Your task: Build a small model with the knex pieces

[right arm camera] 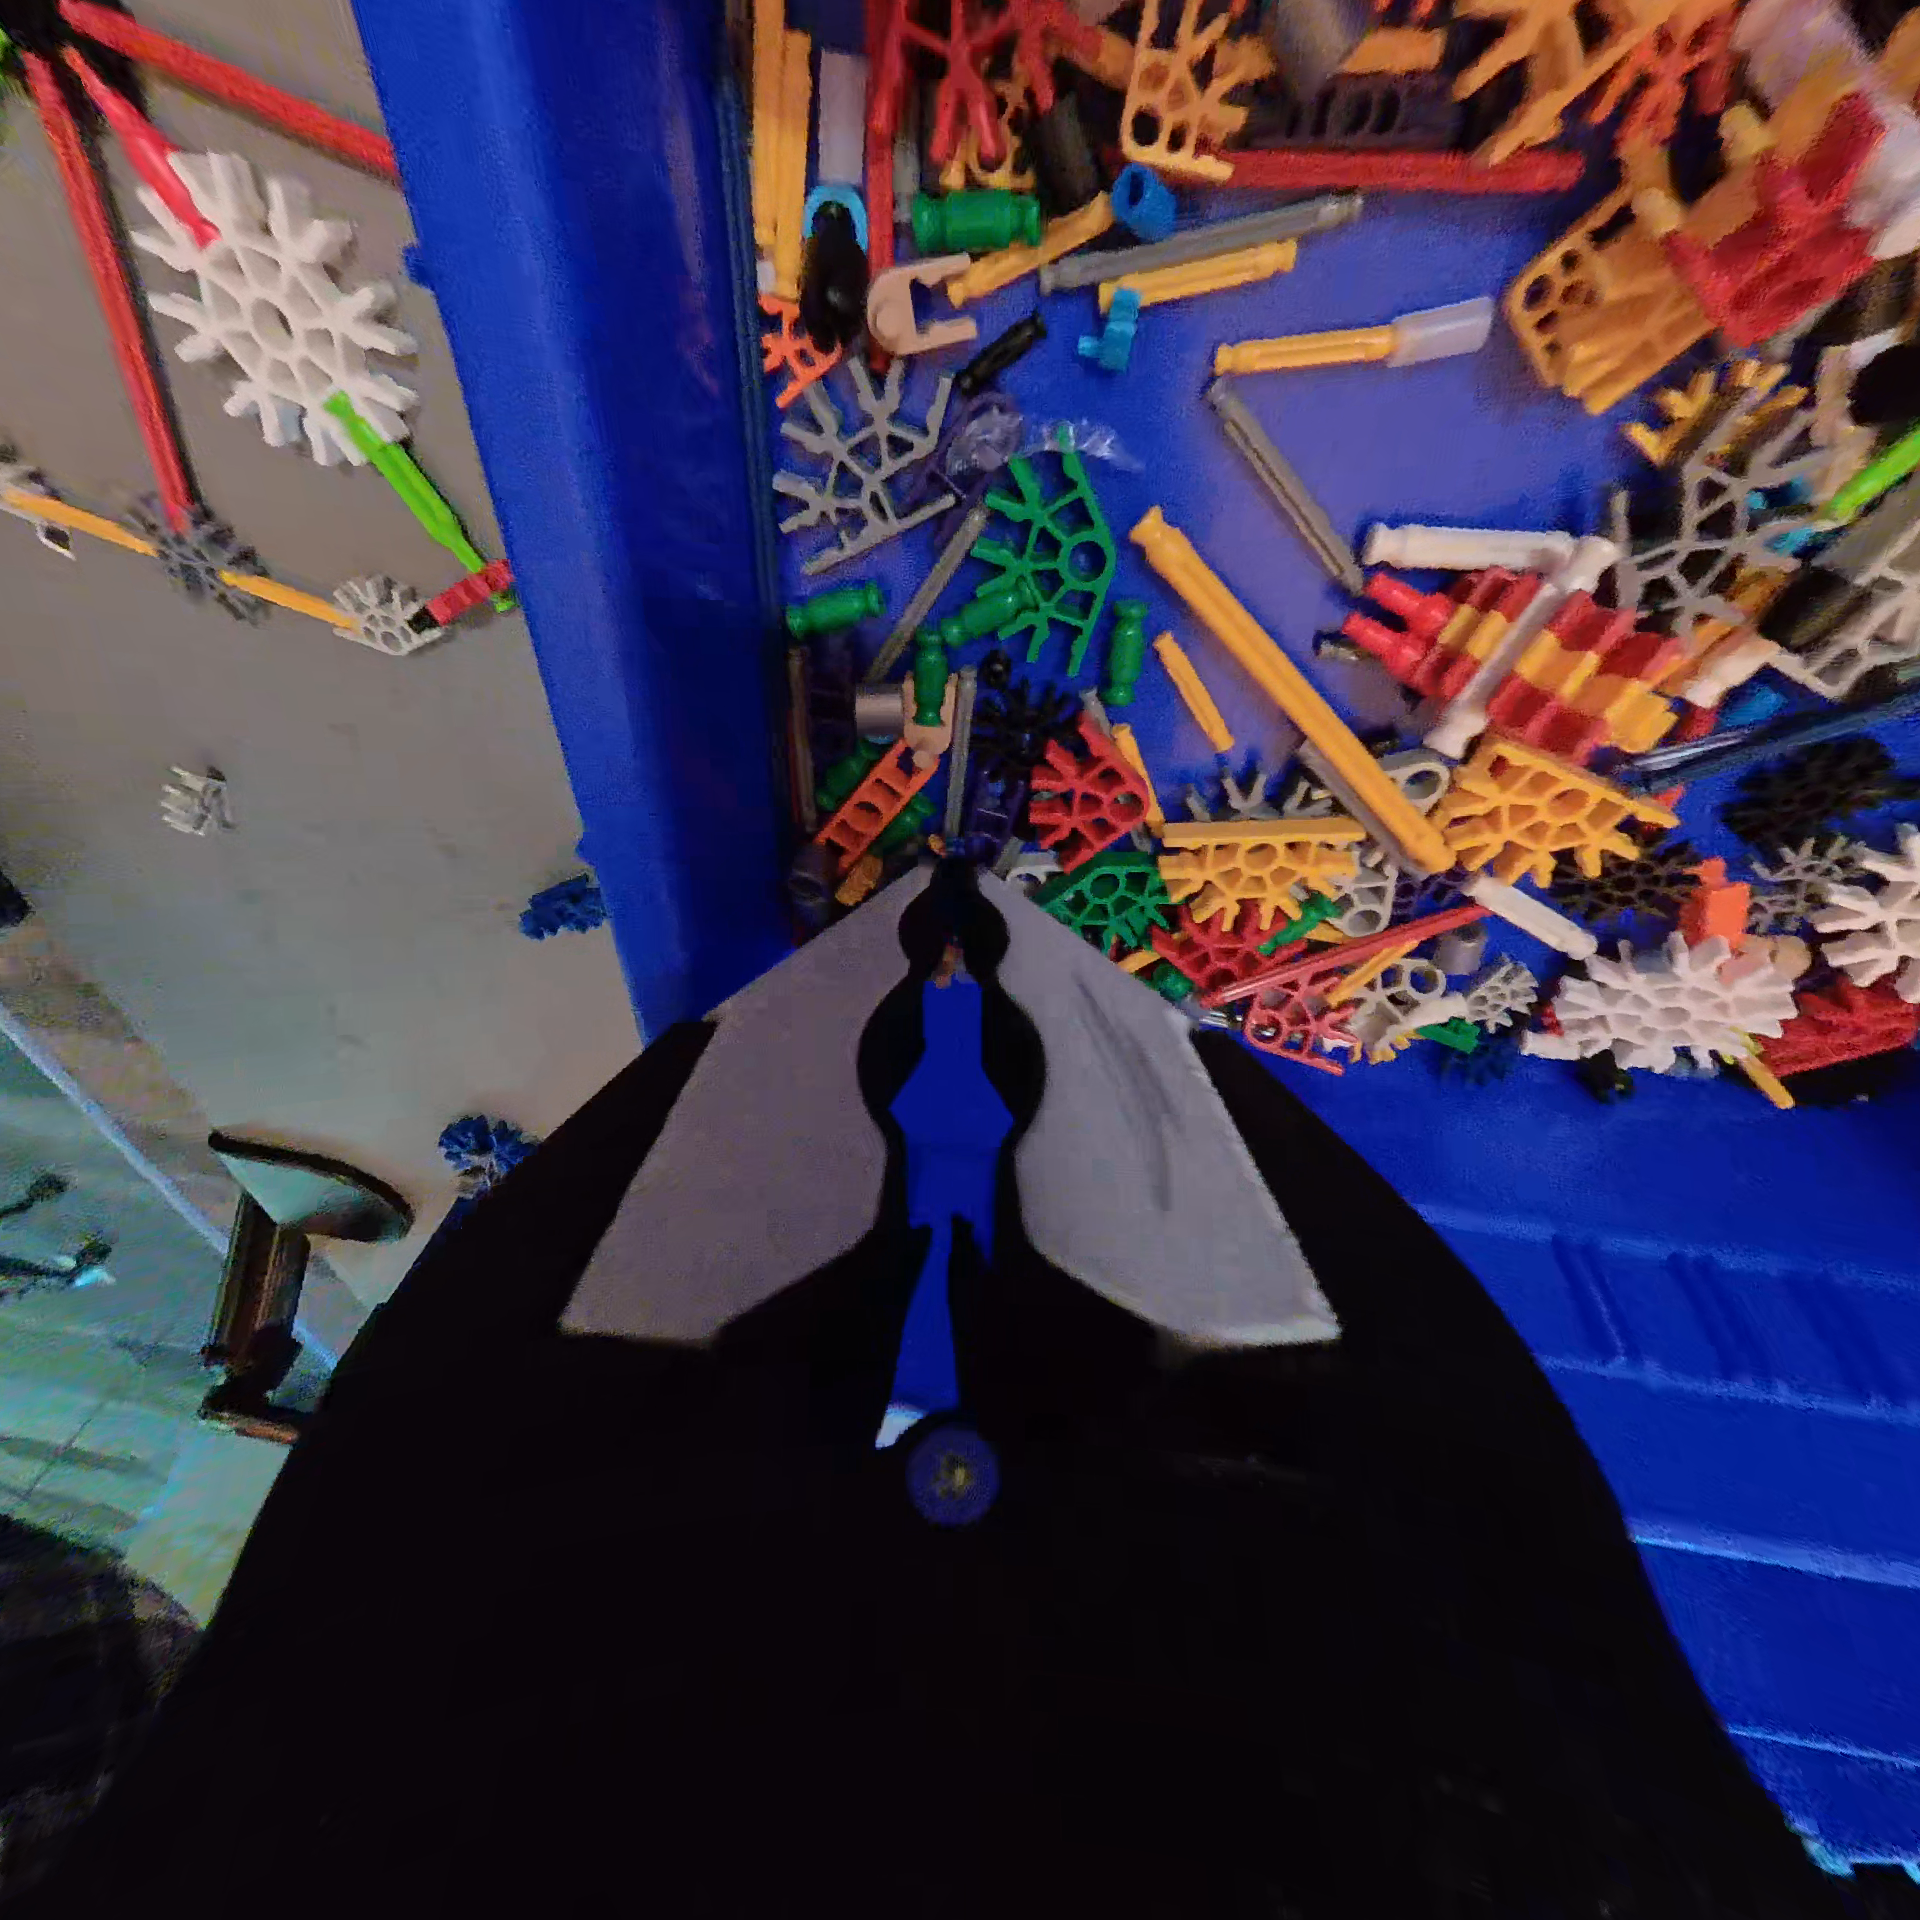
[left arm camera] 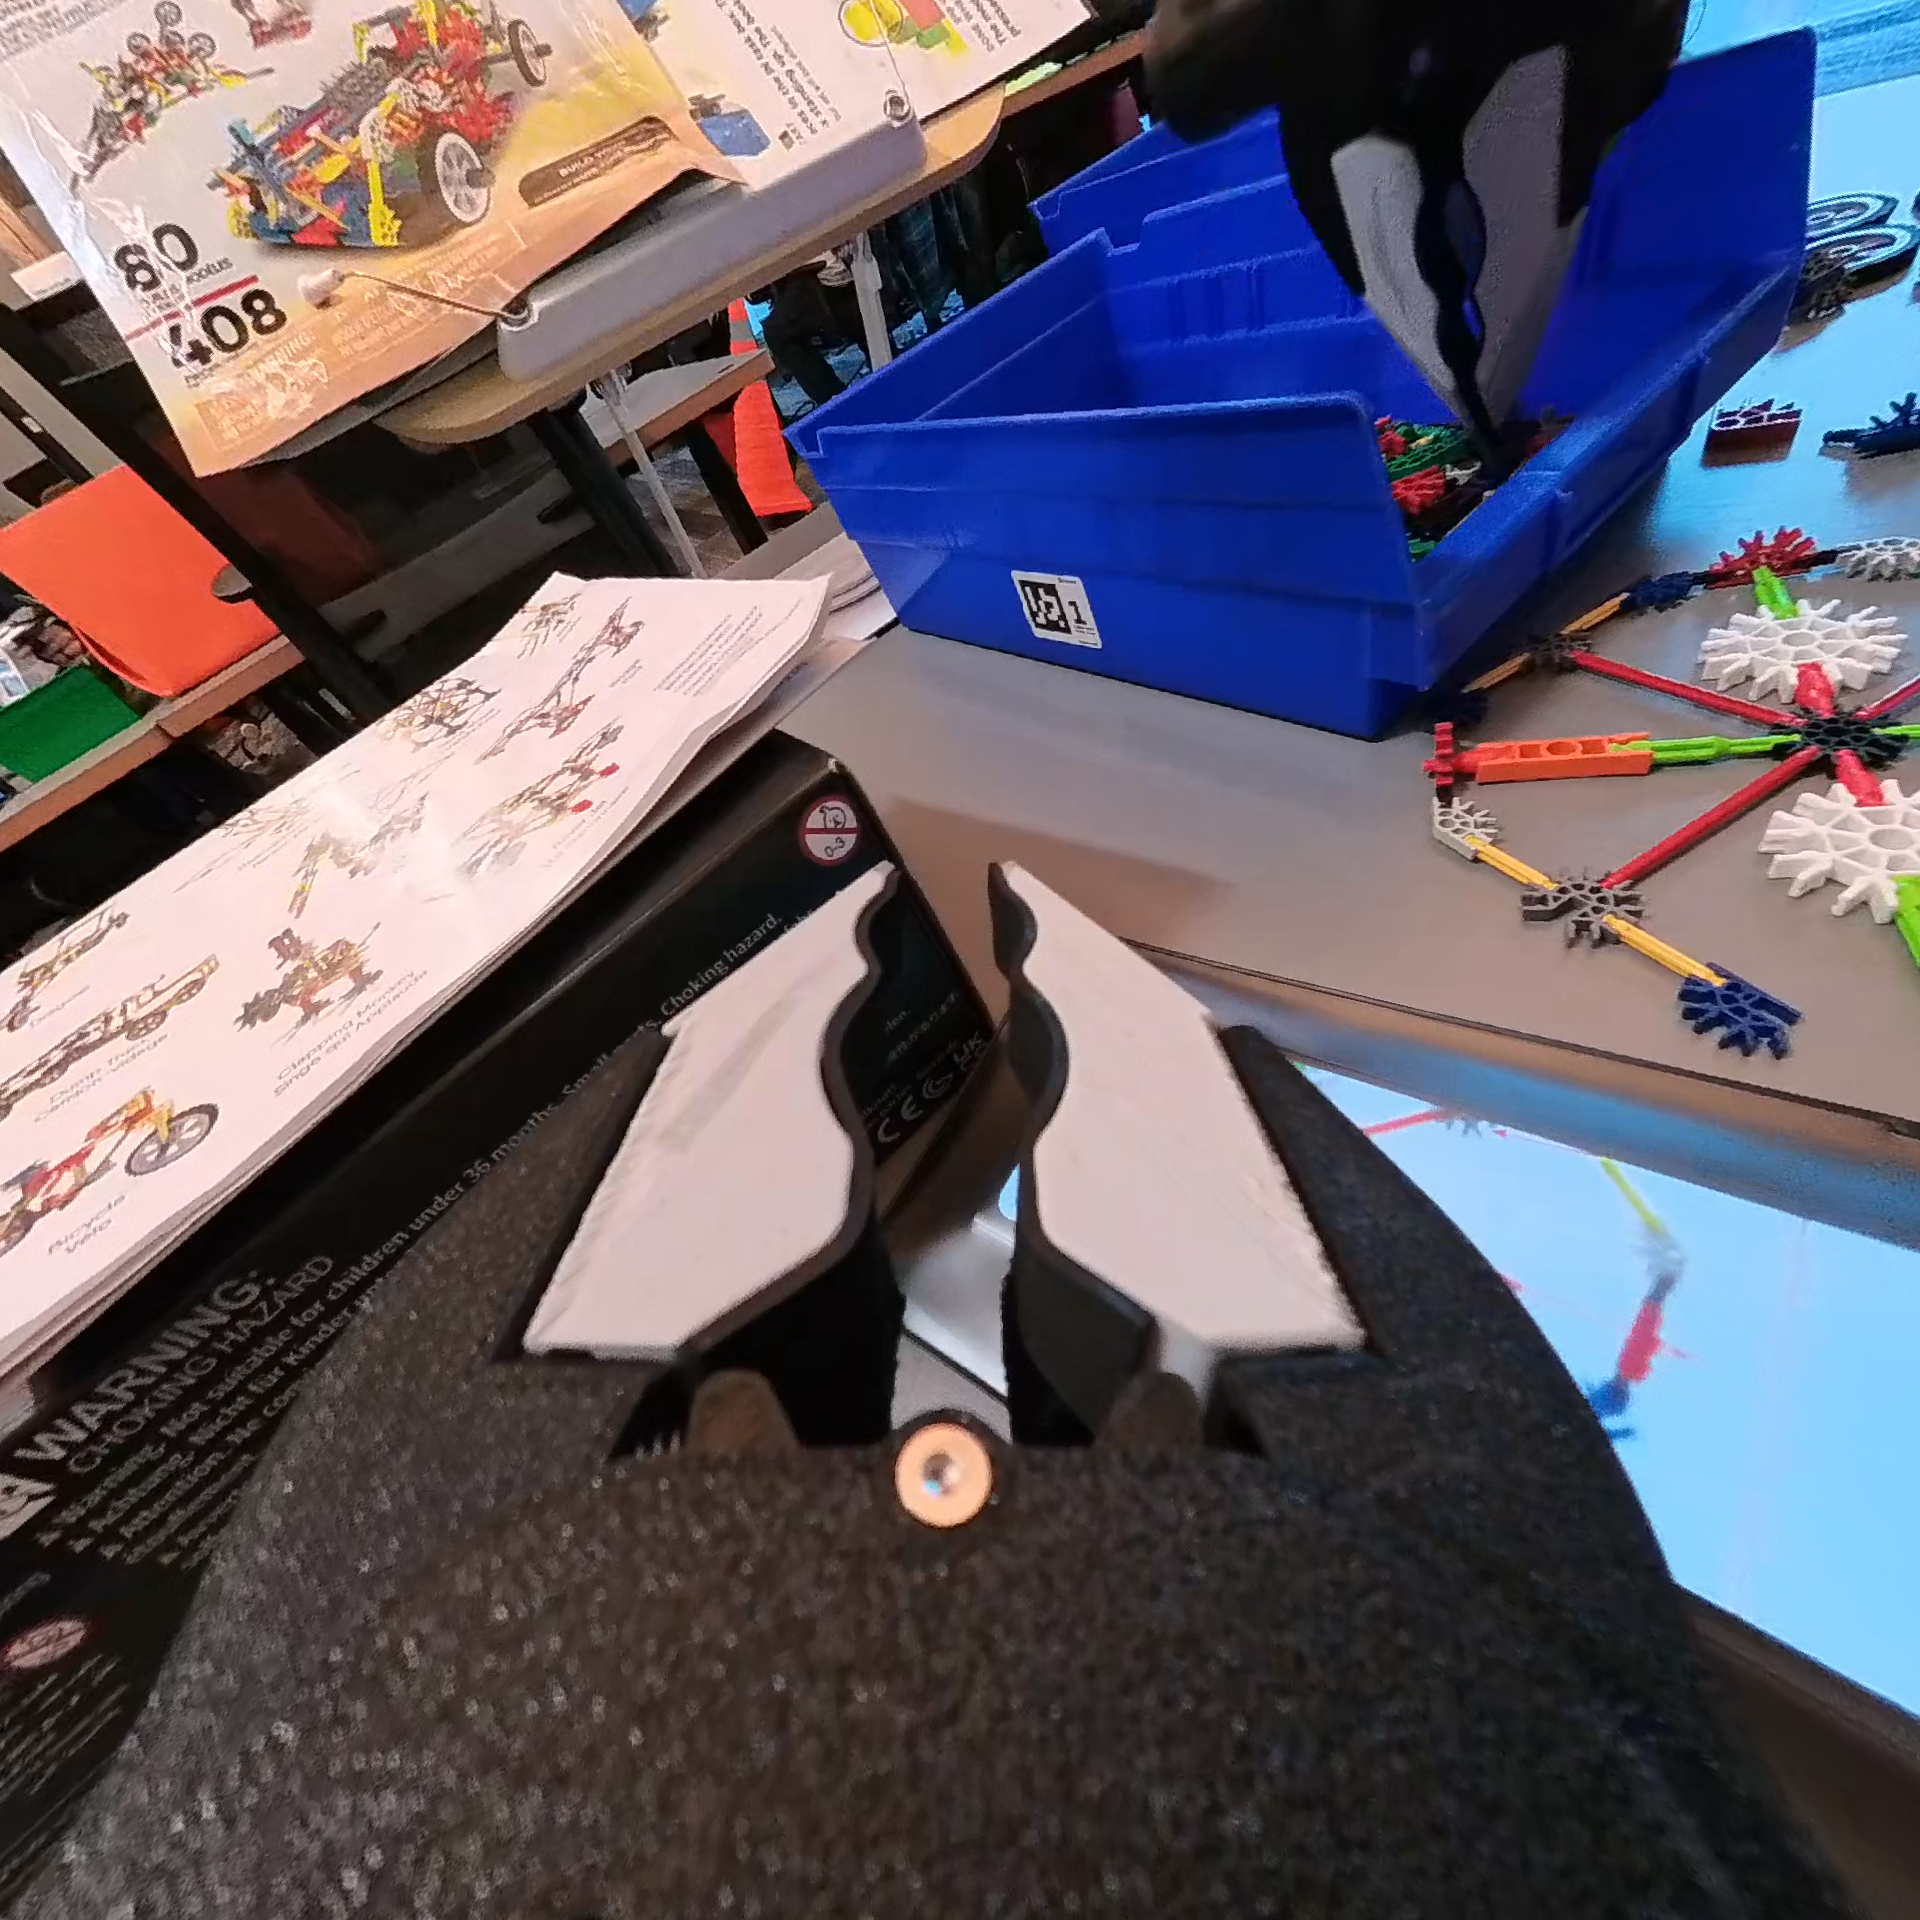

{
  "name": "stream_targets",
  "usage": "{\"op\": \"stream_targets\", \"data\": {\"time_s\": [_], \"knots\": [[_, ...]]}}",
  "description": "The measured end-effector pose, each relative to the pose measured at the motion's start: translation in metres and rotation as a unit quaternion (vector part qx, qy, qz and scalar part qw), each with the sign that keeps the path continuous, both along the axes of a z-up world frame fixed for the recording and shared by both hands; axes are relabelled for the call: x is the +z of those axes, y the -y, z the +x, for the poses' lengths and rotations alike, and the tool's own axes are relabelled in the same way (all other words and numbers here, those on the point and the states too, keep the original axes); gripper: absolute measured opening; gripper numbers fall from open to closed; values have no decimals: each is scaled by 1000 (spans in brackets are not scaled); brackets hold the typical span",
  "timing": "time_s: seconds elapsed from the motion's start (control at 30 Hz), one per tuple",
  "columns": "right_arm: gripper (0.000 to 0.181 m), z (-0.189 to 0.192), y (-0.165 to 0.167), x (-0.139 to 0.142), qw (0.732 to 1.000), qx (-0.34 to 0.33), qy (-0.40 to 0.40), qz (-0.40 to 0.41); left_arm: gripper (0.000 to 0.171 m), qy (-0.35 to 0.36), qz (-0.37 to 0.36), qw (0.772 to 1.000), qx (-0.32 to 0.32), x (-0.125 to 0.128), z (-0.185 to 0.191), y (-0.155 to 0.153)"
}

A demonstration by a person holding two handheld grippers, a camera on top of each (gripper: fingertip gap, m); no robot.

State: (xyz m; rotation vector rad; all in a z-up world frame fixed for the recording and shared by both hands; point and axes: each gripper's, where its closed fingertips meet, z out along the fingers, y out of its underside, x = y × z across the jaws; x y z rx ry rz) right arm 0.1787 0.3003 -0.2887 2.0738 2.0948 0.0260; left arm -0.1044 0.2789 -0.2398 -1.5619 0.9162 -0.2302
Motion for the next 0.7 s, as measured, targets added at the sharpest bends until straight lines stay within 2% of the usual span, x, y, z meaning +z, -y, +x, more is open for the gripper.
{"op": "stream_targets", "data": {"time_s": [0.17, 0.3, 0.5, 0.57, 0.7], "knots": [[0, -20, -5, 32, 990, -63, -124, 16, 15, 9, 27, 1000, -4, 13, 2, 3], [0, -33, -11, 57, 969, -107, -217, 57, 16, -16, 65, 998, -17, 27, 11, 9], [0, -55, -9, 110, 898, -189, -385, 102, 20, -17, 78, 994, -70, 55, 45, 23], [0, -64, -1, 123, 873, -194, -434, 111, 21, -8, 81, 992, -95, 69, 61, 30], [0, -87, 26, 143, 818, -191, -531, 109, 33, 28, 38, 986, -159, 84, 100, 46]]}}
